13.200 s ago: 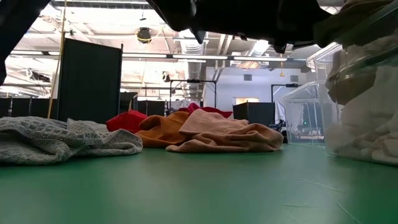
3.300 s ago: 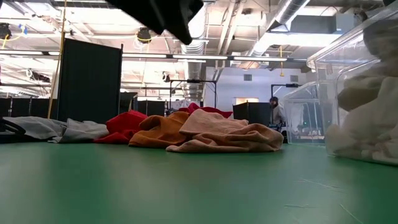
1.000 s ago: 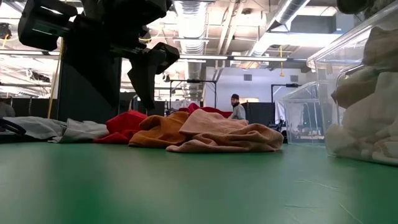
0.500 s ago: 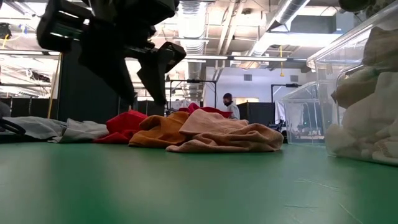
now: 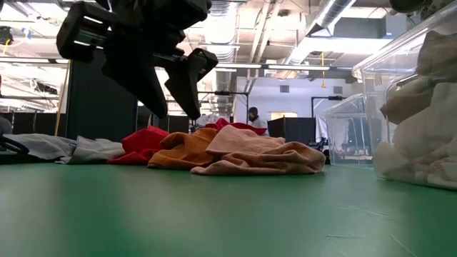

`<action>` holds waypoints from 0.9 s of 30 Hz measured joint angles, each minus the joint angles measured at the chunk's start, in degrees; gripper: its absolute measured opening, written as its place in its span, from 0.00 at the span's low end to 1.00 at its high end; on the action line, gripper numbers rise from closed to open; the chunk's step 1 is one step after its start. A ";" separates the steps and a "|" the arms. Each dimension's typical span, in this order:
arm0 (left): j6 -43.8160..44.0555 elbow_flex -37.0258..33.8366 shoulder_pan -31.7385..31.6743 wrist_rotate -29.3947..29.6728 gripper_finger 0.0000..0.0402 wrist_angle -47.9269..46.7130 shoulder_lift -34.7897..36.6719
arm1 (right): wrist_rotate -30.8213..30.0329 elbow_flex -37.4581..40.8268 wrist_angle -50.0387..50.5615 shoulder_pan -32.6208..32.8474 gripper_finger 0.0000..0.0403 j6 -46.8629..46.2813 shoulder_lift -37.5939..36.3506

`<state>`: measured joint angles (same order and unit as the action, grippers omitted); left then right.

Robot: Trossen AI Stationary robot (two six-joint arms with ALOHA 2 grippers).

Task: Sort towels by color in basket
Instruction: Put the grey towel into the bottom transparent bin

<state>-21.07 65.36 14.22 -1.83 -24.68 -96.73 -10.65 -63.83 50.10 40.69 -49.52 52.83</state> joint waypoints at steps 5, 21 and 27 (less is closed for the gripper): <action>-0.22 0.00 0.00 0.00 0.50 0.34 0.00 | 0.50 0.01 0.72 0.10 0.04 2.24 4.42; -0.15 0.00 -0.02 0.00 0.50 1.57 0.00 | 7.11 10.05 0.06 0.04 0.04 -7.88 19.56; 0.00 0.00 -0.02 0.00 0.50 1.77 0.00 | 9.78 16.17 -7.56 -0.60 0.04 -9.59 24.25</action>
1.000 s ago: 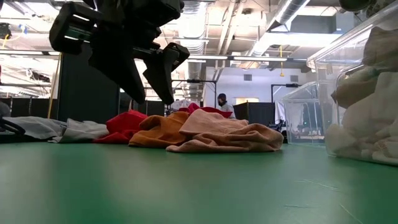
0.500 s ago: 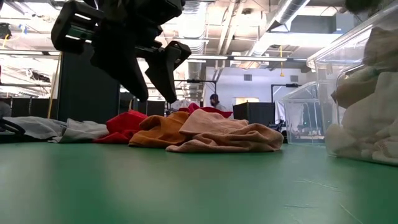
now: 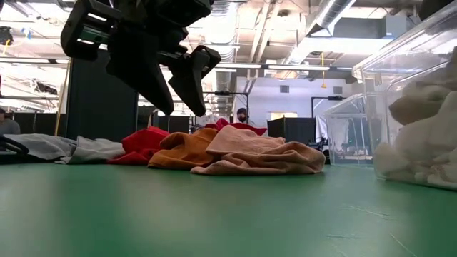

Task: Sort towels by color in basket
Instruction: Put the grey towel into the bottom transparent bin

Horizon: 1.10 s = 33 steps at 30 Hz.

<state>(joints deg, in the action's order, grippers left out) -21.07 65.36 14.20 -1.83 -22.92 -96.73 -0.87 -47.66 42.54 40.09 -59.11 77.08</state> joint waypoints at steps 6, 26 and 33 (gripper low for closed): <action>-0.42 0.00 0.00 0.30 0.50 1.54 0.02 | 2.53 1.17 -2.00 -0.98 0.05 -0.90 2.18; -7.16 0.07 -6.71 10.08 0.50 21.63 -7.31 | 1.01 -10.55 7.25 -1.13 0.42 0.54 -6.14; -7.05 0.59 -9.52 10.26 0.52 30.58 -15.18 | 1.44 -11.06 8.10 -1.13 0.60 -0.16 -6.59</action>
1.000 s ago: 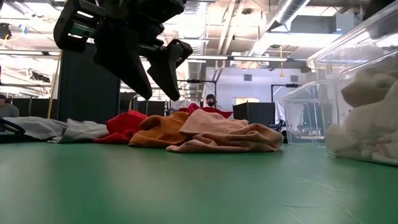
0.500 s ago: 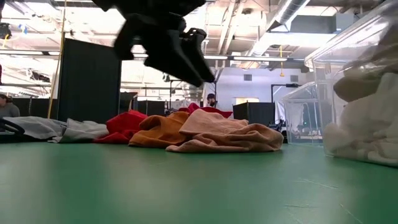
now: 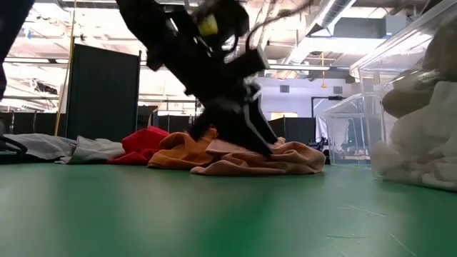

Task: Sort towels by color in basket
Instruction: Put the grey towel into the bottom transparent bin

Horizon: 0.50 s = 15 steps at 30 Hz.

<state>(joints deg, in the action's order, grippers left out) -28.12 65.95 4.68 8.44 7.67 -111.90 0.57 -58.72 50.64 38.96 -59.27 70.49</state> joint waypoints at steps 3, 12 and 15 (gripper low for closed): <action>1.51 0.00 -1.52 1.32 0.52 1.68 -2.31 | 0.64 -0.02 -0.16 0.00 0.62 -1.00 -1.14; 9.99 0.39 -6.90 -4.86 0.50 3.45 -7.15 | 0.41 -0.07 -0.14 0.00 0.62 -0.21 -3.96; 10.25 0.36 -7.11 -5.60 0.44 3.54 -7.77 | -1.00 -0.07 -0.11 -0.15 0.62 0.55 -5.02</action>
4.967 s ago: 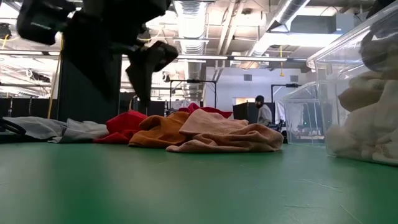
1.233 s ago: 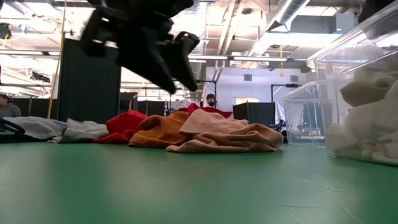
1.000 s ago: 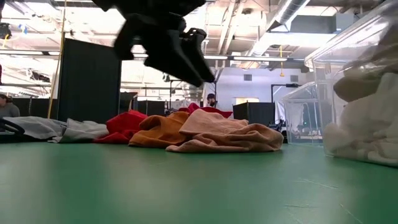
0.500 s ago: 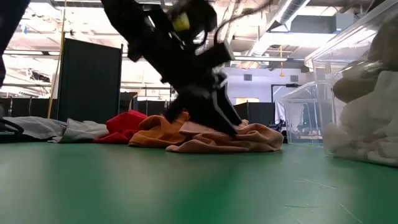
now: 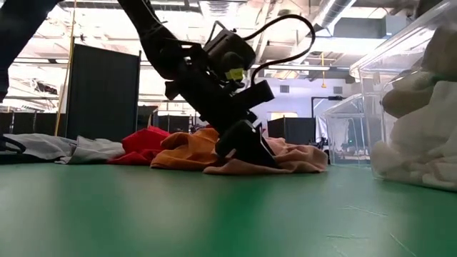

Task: Sort towels by color in basket
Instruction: Put the grey towel into the bottom transparent bin, then put the brown patterned towel into the top transparent bin

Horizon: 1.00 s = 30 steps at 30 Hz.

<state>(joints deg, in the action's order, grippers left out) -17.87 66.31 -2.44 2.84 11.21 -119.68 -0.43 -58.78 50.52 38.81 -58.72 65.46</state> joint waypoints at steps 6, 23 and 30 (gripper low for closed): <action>-3.79 -0.12 0.65 0.06 0.14 0.01 0.71 | -2.60 -0.09 -0.01 -0.79 0.62 0.06 -2.59; -9.70 -0.44 3.24 0.98 0.01 0.86 15.04 | -15.39 -0.11 -2.66 -8.17 0.62 18.23 -4.60; -10.55 -0.36 3.65 -0.67 0.01 2.79 23.83 | -21.65 -0.11 -11.27 -12.76 0.62 31.29 -4.25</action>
<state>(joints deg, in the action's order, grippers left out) -28.42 65.95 1.21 2.17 14.00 -95.85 -22.08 -58.89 39.25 26.05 -27.43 61.21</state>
